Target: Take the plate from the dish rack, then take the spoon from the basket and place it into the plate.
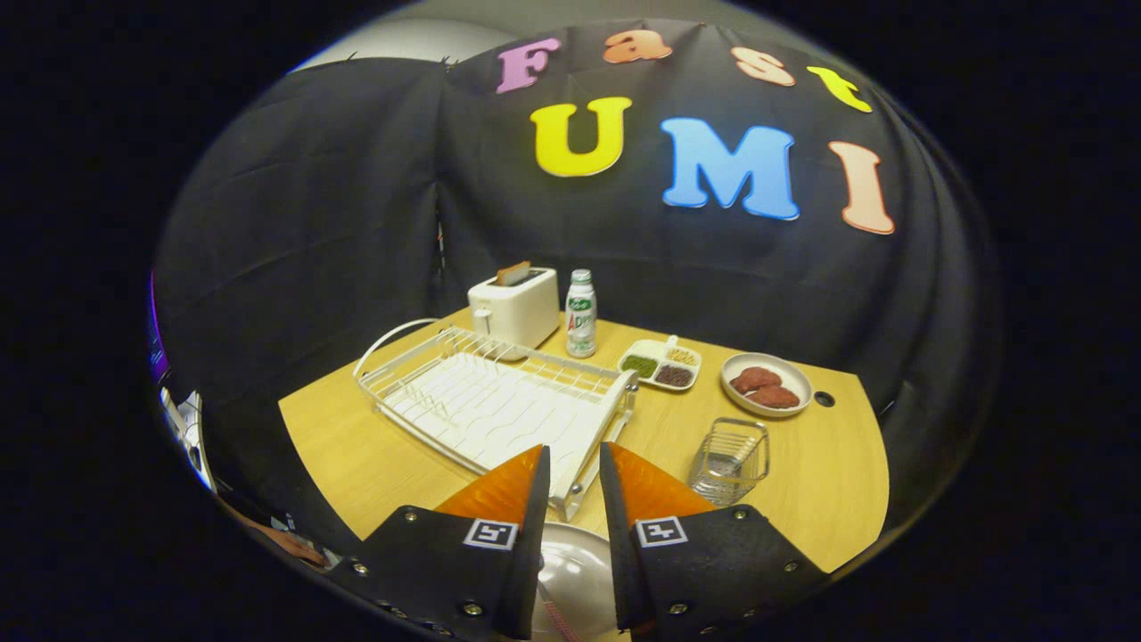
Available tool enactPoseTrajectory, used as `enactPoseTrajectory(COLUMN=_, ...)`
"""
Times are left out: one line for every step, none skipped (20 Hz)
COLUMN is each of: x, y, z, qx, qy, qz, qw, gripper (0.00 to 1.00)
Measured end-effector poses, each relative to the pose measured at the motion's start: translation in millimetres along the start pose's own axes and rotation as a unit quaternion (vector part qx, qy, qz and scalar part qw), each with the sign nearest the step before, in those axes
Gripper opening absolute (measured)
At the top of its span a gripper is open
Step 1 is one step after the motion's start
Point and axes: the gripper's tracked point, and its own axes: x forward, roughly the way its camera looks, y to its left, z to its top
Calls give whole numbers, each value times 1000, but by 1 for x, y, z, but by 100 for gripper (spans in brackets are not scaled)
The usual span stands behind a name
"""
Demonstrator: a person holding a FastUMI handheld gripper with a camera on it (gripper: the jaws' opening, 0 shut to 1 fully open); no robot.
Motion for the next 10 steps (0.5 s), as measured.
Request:
enactPoseTrajectory(x=-9, y=-14, z=14, qx=12, qy=-21, qz=-22, qw=999, gripper=34)
enactPoseTrajectory(x=-19, y=-29, z=29, qx=22, qy=-42, qz=-43, qw=998, gripper=34)
enactPoseTrajectory(x=-29, y=-47, z=44, qx=31, qy=-61, qz=-62, qw=996, gripper=34)
enactPoseTrajectory(x=-39, y=-61, z=56, qx=37, qy=-77, qz=-82, qw=993, gripper=34)
enactPoseTrajectory(x=-50, y=-74, z=67, qx=41, qy=-93, qz=-100, qw=990, gripper=34)
enactPoseTrajectory(x=-61, y=-86, z=78, qx=44, qy=-109, qz=-117, qw=986, gripper=34)
enactPoseTrajectory(x=-74, y=-97, z=89, qx=48, qy=-131, qz=-136, qw=981, gripper=34)
enactPoseTrajectory(x=-80, y=-109, z=98, qx=51, qy=-151, qz=-153, qw=975, gripper=38)
enactPoseTrajectory(x=-84, y=-119, z=96, qx=50, qy=-151, qz=-166, qw=973, gripper=99)
enactPoseTrajectory(x=-88, y=-125, z=92, qx=52, qy=-150, qz=-175, qw=972, gripper=94)
